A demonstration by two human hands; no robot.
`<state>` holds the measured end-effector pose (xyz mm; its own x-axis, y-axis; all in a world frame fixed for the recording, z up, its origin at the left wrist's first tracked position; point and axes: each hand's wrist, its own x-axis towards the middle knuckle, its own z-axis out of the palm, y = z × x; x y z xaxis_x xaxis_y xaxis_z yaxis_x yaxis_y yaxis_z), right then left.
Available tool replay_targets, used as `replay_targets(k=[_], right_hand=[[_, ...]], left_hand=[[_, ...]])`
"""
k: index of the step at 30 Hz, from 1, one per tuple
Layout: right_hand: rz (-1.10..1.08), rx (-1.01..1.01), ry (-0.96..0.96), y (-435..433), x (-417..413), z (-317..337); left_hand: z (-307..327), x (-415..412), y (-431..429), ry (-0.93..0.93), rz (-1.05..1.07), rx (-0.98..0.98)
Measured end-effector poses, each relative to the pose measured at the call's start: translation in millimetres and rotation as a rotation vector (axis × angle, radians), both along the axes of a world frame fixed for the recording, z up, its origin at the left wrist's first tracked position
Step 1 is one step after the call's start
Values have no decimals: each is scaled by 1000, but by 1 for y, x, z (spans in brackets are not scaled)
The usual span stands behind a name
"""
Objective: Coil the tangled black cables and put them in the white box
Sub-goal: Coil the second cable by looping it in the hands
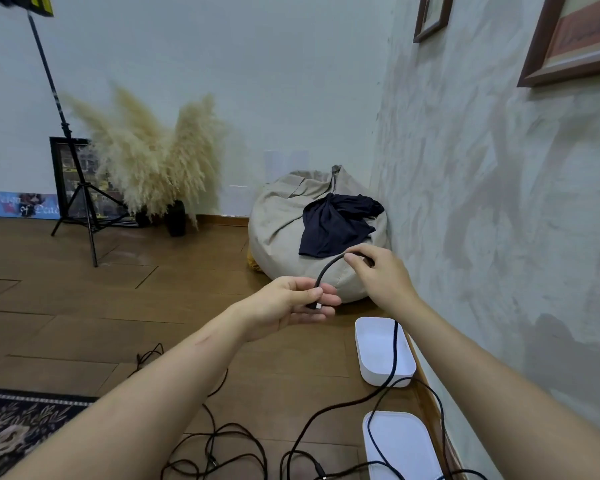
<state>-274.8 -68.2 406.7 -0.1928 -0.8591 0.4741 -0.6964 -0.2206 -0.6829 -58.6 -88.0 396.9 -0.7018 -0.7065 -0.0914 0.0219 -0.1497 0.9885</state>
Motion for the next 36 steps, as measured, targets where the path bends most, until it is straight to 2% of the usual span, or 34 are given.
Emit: replay_targets(k=[4, 7, 11, 15, 18, 20, 24, 26, 29, 32, 36], right_hand=[[-39, -46, -96, -2, 2, 1], [14, 6, -104, -1, 2, -1], [211, 211, -83, 3, 11, -16], [406, 453, -111, 15, 38, -16], [501, 555, -200, 20, 55, -15], [529, 588, -180, 19, 60, -15], [487, 571, -2, 16, 59, -11], [446, 502, 189, 15, 55, -7], [425, 460, 378, 14, 48, 1], [366, 376, 581, 18, 41, 11], [284, 207, 636, 21, 29, 16]], left_hand=[[3, -1, 2, 64, 3, 34], [7, -2, 5, 128, -9, 66], [12, -2, 5, 286, 44, 139], [11, -7, -2, 452, 195, 192], [7, -10, -8, 494, 307, 169], [4, -10, -13, 493, 379, 139], [0, -4, -21, 398, 526, 7], [-5, -3, -23, 256, 533, -142], [-16, -4, -23, 64, 469, -311], [-21, -8, -17, -16, 367, -349], [-16, -11, -15, -42, 283, -313]])
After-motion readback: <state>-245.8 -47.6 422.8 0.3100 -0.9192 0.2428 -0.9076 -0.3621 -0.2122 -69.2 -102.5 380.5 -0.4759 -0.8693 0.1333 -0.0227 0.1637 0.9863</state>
